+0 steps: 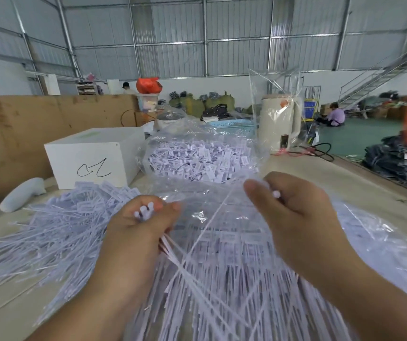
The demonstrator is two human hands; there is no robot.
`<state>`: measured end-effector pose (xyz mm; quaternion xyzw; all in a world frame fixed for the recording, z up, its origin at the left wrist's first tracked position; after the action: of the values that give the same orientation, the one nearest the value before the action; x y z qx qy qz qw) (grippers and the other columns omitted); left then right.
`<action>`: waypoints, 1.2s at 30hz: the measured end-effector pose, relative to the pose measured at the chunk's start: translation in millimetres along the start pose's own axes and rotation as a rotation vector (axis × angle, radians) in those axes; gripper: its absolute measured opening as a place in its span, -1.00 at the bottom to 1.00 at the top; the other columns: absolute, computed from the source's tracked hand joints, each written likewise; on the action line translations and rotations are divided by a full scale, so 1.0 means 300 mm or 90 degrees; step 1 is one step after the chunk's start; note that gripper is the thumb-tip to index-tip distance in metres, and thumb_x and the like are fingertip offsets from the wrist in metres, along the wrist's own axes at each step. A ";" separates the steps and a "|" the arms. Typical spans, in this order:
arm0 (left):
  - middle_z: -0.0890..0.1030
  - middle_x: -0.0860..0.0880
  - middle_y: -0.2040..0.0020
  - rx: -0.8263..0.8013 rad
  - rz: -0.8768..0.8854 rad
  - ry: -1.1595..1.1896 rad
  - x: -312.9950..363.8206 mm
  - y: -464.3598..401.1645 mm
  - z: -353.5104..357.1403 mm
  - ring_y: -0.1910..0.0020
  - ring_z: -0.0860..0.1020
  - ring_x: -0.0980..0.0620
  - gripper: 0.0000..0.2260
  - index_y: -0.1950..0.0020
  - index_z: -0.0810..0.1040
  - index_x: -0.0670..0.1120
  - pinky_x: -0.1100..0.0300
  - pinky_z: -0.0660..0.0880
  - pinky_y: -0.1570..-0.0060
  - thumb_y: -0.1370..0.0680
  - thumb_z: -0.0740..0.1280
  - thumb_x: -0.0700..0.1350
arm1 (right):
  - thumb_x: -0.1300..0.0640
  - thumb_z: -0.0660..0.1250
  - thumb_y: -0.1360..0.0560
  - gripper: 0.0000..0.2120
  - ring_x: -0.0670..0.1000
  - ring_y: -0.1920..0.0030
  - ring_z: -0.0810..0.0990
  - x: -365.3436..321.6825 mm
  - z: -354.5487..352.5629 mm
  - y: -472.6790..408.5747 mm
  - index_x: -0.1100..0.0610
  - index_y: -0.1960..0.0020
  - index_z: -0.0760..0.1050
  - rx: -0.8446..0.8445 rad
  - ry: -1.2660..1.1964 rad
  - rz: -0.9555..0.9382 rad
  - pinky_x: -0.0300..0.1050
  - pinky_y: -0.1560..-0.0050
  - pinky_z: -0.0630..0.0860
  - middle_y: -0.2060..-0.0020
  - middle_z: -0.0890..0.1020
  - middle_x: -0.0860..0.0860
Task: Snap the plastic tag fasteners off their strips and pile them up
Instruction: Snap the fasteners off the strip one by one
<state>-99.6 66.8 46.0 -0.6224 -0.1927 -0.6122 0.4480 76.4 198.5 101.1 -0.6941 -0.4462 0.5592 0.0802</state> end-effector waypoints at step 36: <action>0.31 0.00 0.47 -0.066 0.055 -0.008 0.038 0.041 0.094 0.47 0.26 0.02 -0.66 0.36 0.46 -0.04 0.13 0.22 0.35 -0.16 0.55 0.10 | -0.20 0.22 -0.48 -0.60 -0.07 0.54 0.27 -0.018 0.113 0.029 0.00 0.40 0.23 -0.108 0.084 -0.031 -0.23 0.47 0.15 0.57 0.36 -0.11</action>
<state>-71.2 79.1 57.1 -0.6563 -0.1361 -0.5975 0.4402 52.4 176.4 87.1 -0.7228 -0.5026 0.4700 0.0638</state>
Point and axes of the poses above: each hand's wrist, its own y-axis away from the middle knuckle, its own z-axis out of the palm, x = y × z, the point moved 10 cm from there along -y, towards the middle knuckle
